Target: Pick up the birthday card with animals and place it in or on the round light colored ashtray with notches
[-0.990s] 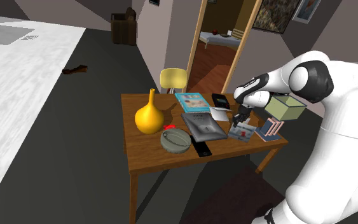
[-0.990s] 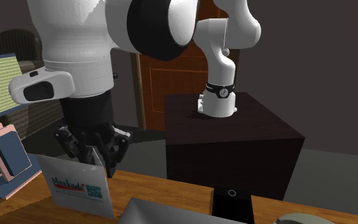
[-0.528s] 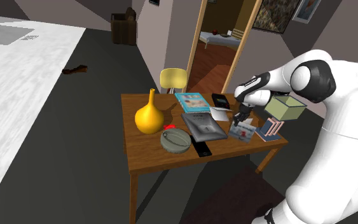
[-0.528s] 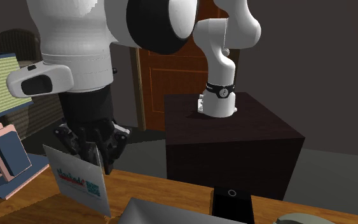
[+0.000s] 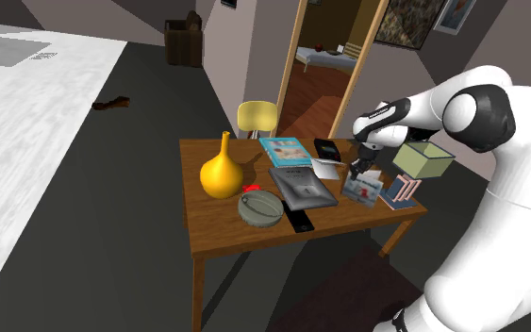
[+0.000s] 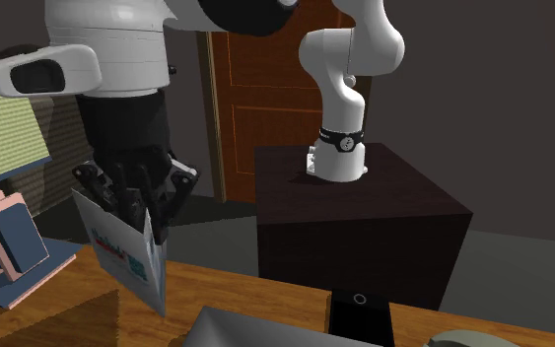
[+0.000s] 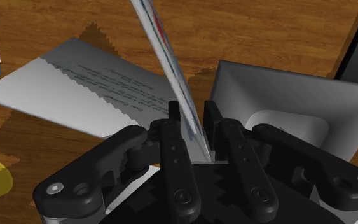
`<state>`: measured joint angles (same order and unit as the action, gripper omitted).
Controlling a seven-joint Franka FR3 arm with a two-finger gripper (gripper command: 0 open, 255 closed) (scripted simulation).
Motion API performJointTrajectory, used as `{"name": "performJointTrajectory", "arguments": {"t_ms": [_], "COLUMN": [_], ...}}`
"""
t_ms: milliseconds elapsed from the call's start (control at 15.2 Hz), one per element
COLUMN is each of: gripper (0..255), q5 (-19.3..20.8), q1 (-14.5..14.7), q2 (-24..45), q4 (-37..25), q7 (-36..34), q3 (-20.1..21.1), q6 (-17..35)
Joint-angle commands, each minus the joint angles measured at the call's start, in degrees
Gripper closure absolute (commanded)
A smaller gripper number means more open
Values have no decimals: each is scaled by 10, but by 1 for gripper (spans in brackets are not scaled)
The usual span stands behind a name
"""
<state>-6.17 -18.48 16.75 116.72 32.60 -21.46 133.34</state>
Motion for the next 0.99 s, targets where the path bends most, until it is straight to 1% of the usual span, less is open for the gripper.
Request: {"name": "performJointTrajectory", "arguments": {"t_ms": [0,462,528,924], "gripper": [255,255,255,255], "q5": [6,22,22,46], "q1": [2,6,6,60], "q2": [-11,-41,-42,-81], "q4": [-3,-22,-22,12], "q7": [-3,-13,-13,-104], "q3": [-2,-8,-8,18], "q6": [-13,-60,-61,-63]}}
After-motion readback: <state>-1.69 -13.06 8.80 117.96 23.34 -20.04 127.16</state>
